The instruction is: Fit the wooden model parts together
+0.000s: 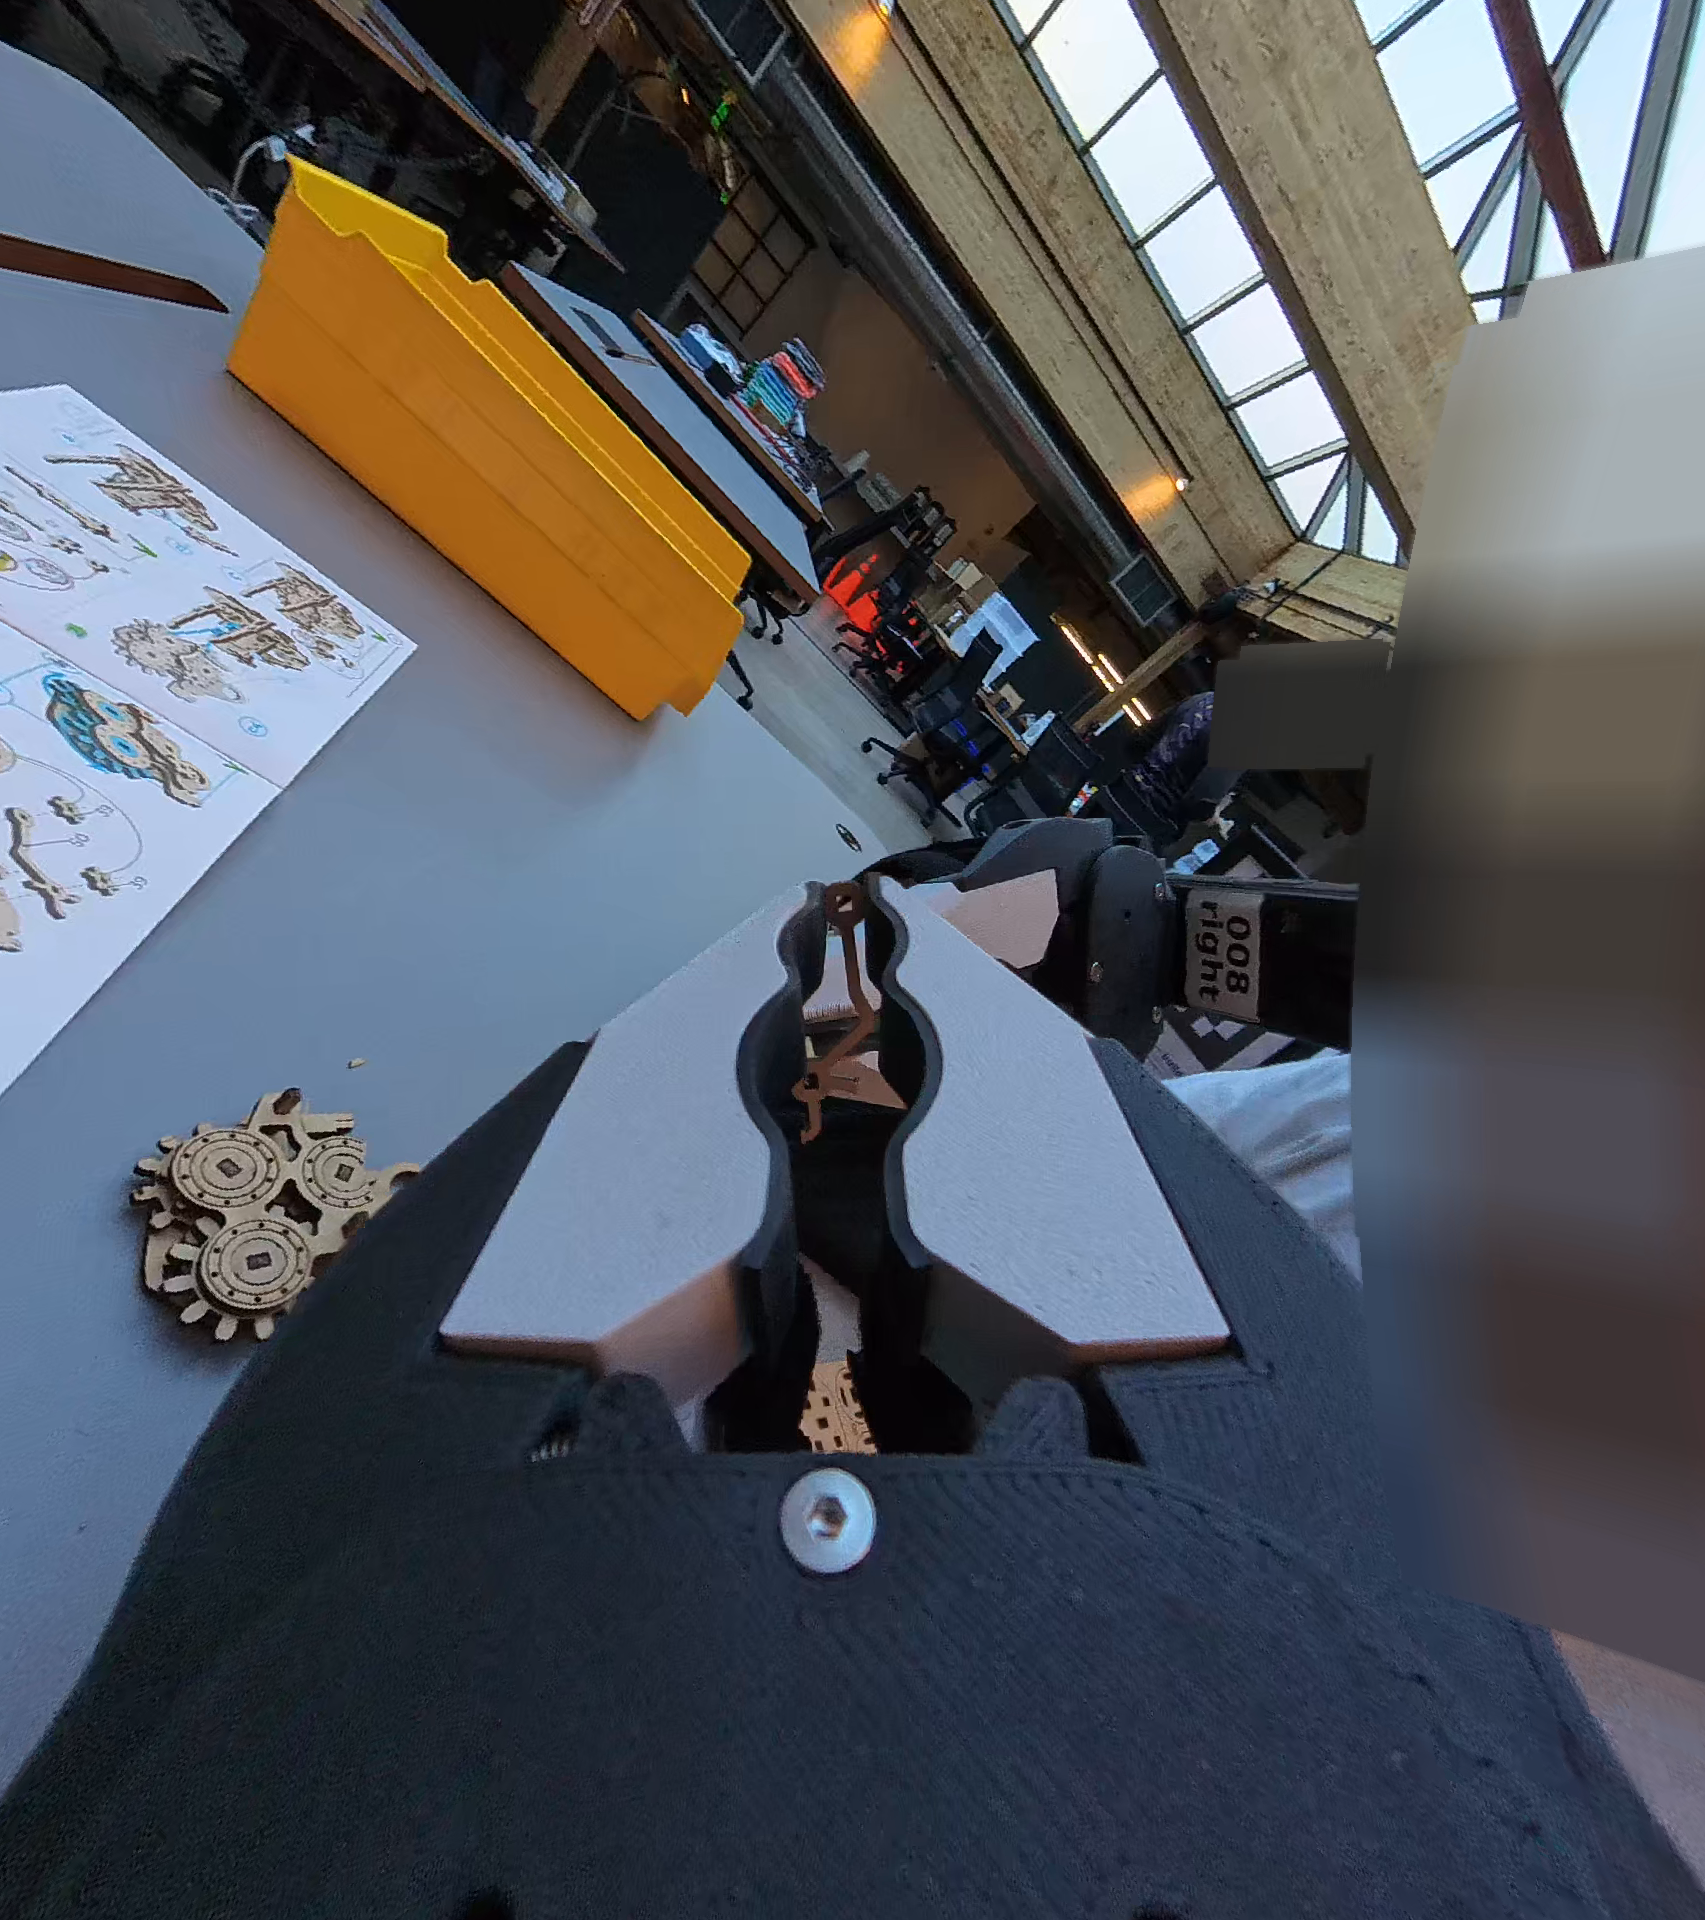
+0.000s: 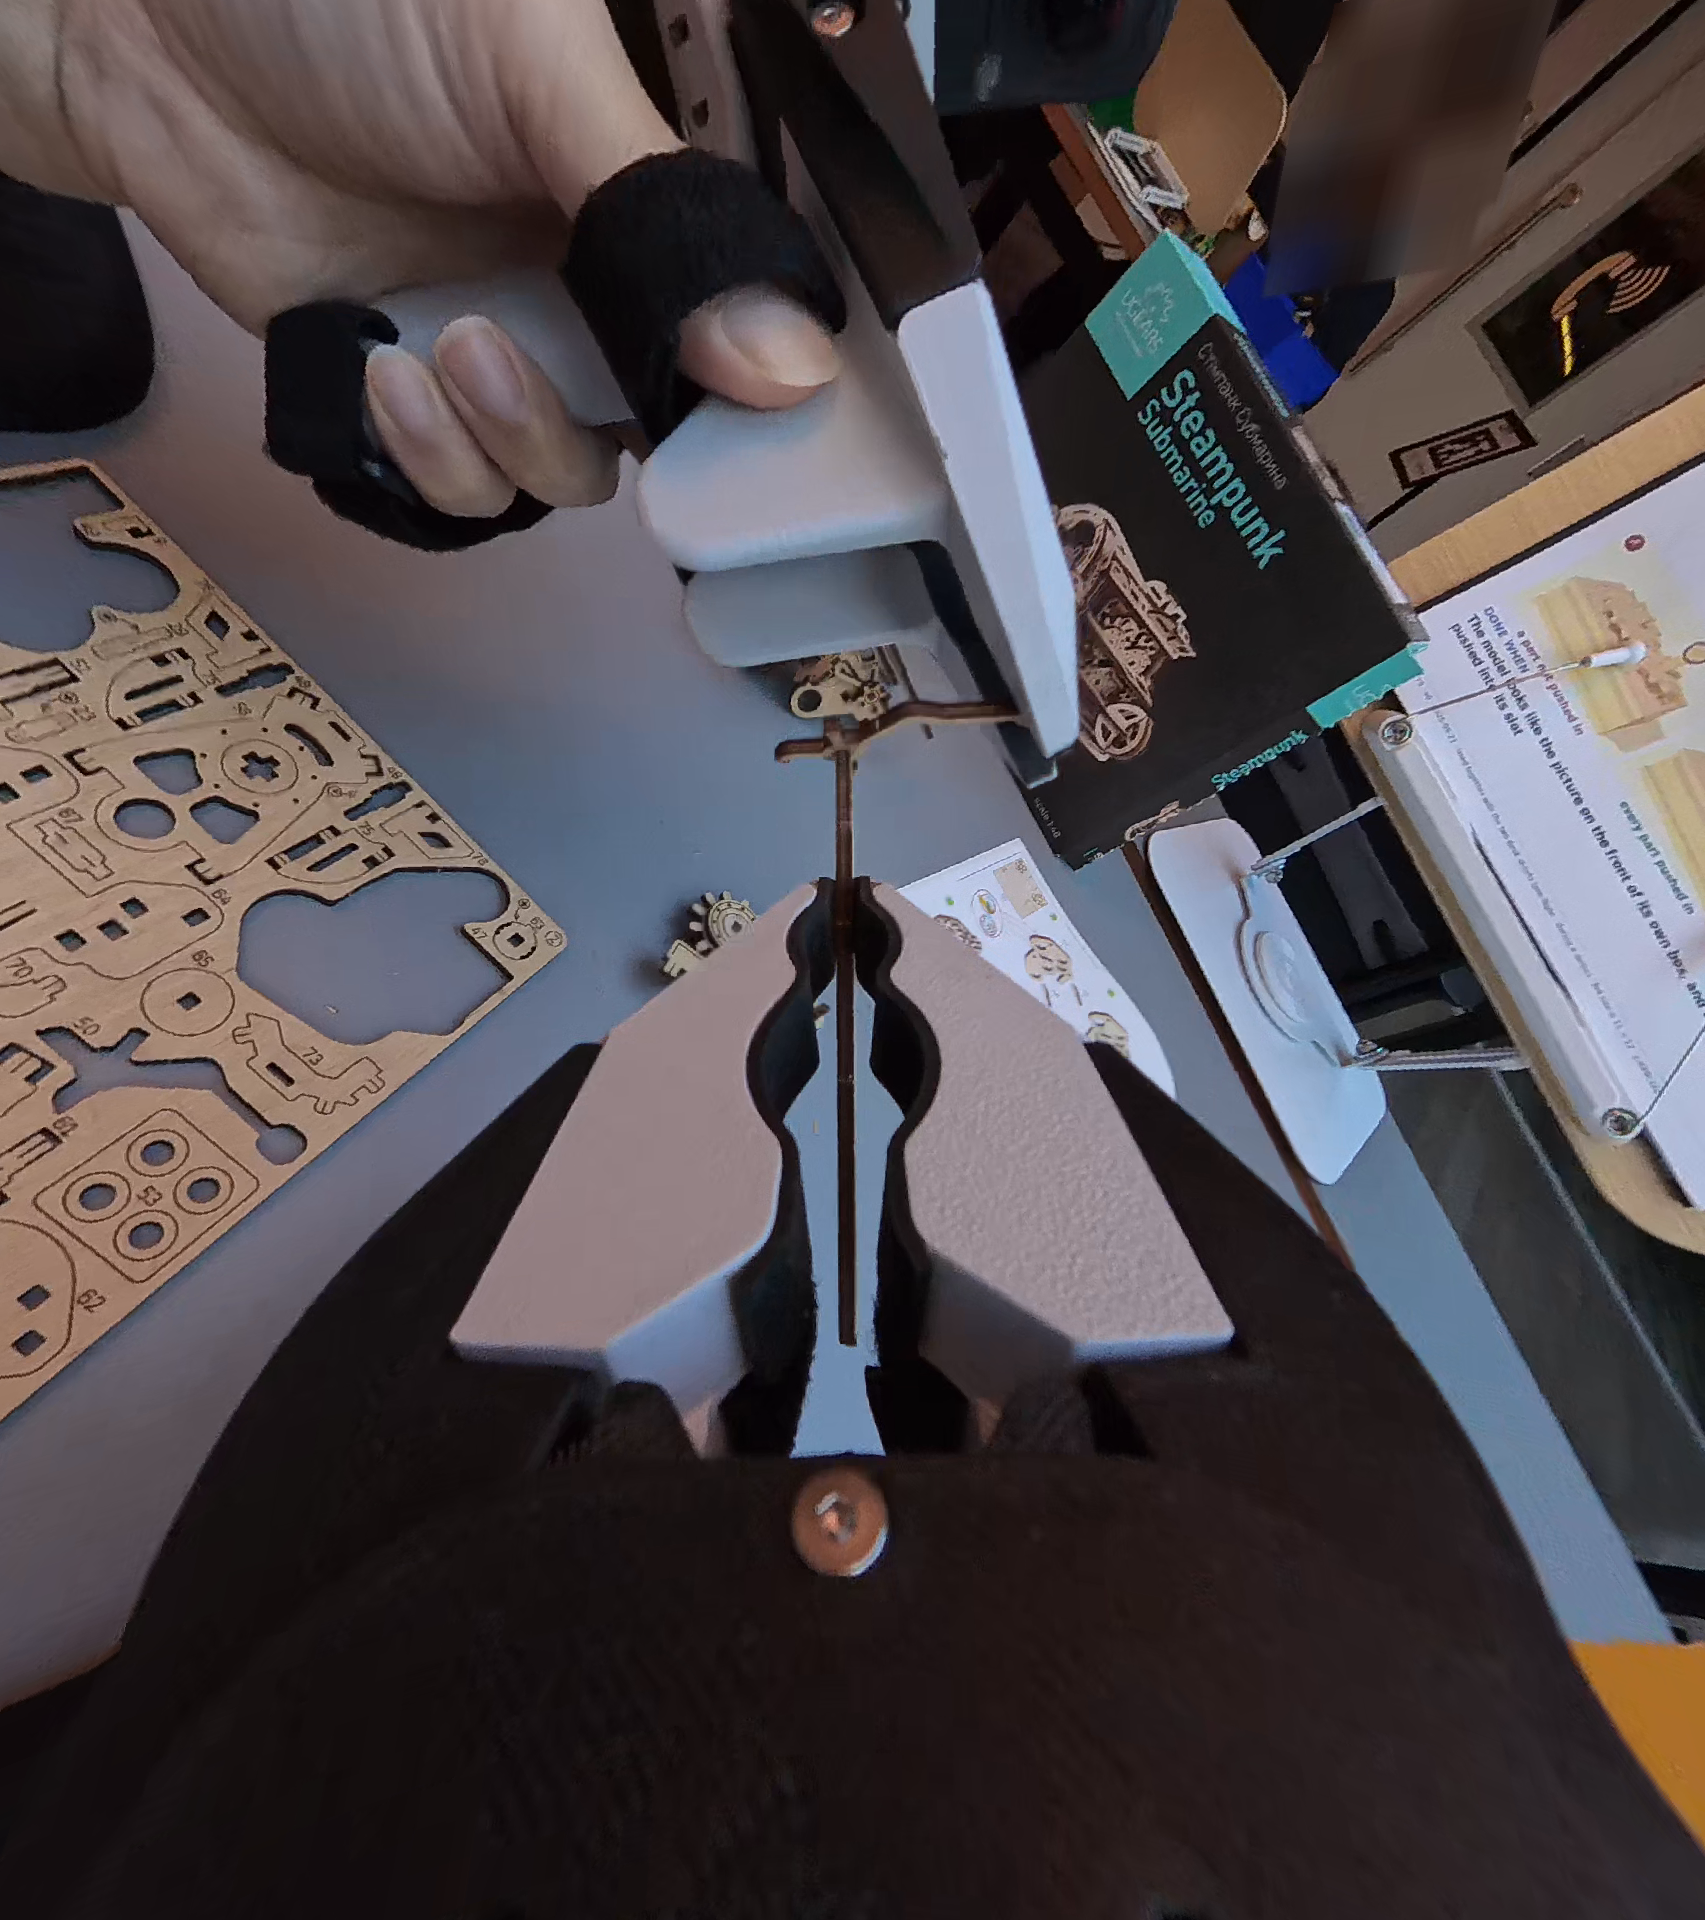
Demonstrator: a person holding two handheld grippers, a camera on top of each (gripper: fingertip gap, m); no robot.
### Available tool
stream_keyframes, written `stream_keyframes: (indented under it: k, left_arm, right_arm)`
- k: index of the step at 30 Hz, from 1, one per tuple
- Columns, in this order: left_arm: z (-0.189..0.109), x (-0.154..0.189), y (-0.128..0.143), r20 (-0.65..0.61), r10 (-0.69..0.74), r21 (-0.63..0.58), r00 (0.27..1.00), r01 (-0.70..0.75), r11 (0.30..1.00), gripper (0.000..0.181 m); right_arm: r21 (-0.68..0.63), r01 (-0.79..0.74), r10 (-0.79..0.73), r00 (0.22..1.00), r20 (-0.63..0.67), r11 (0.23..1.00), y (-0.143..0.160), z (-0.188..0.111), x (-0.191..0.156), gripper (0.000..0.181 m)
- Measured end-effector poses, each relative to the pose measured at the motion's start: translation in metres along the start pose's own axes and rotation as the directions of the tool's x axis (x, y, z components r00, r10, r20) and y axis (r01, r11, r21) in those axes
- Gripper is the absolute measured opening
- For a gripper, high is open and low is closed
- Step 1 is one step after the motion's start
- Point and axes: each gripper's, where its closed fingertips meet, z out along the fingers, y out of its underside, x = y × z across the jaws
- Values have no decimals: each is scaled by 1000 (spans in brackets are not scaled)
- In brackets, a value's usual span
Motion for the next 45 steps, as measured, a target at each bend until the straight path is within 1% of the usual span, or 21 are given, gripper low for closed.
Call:
stream_keyframes:
  k: [1,3,5,7,9,11,15,17,19,21,23,25,27,29,30,34,38,40,42,43,45]
  left_arm:
    - [2,-1,1,21,15,-6,1000,-15,1000,4]
    - [7,-3,5,78,54,-22,996,-52,998,4]
    - [10,-2,5,108,89,-17,990,-87,996,4]
    - [12,3,3,111,113,0,987,-113,994,5]
    - [12,12,-2,82,133,23,988,-136,990,5]
    - [7,17,-10,84,176,33,981,-179,983,33]
    - [-7,21,-14,132,351,-27,927,-350,936,23]
    - [-6,21,-1,112,397,-124,911,-384,915,26]
    - [-1,16,8,115,450,-180,885,-427,886,28]
    - [5,19,10,104,515,-167,851,-495,853,24]
    - [7,18,15,100,558,-200,824,-533,822,14]
    - [8,16,18,108,591,-220,800,-560,798,11]
    - [8,14,18,123,597,-235,793,-561,793,11]
    - [8,13,19,122,575,-237,809,-539,808,9]
    - [8,13,20,115,563,-243,818,-527,815,2]
    - [8,9,23,118,556,-253,823,-517,818,2]
    - [9,14,19,109,514,-215,851,-484,848,1]
    - [10,11,18,138,540,-226,830,-505,833,1]
    - [10,5,21,176,574,-276,800,-520,808,1]
    - [9,3,23,180,577,-291,797,-517,805,1]
    - [8,3,24,160,550,-289,820,-494,820,1]
  right_arm:
    - [-1,-27,27,1000,12,1000,0,1,-1,1]
    - [-15,-38,38,999,-2,999,1,3,-1,1]
    - [29,-74,74,997,-5,997,-6,1,-1,1]
    - [66,-116,116,993,1,991,-10,-1,1,1]
    - [96,-103,106,994,-29,990,-11,-4,7,1]
    - [119,-95,102,993,-58,988,-12,-9,13,1]
    - [157,-56,78,988,-137,986,-14,-20,28,1]
    - [177,-39,67,986,-154,983,-16,-23,31,0]
    - [187,-29,58,986,-155,982,-17,-25,31,1]
    - [187,-12,42,987,-153,982,-18,-25,29,0]
    - [183,5,24,988,-154,983,-19,-25,28,0]
    - [184,5,22,989,-146,983,-19,-24,26,1]
    - [179,4,22,989,-143,984,-17,-23,26,1]
    - [181,-3,29,989,-142,983,-17,-23,26,1]
    - [172,4,21,989,-146,985,-16,-23,26,1]
    - [123,64,-42,983,-177,990,-14,-22,27,1]
    - [147,12,12,986,-166,989,-16,-23,29,1]
    - [122,23,-1,984,-177,992,-12,-21,29,1]
    - [84,44,-28,982,-185,996,-8,-18,26,1]
    - [75,50,-35,982,-186,996,-8,-18,25,1]
    - [94,18,-3,987,-163,995,-11,-19,25,1]
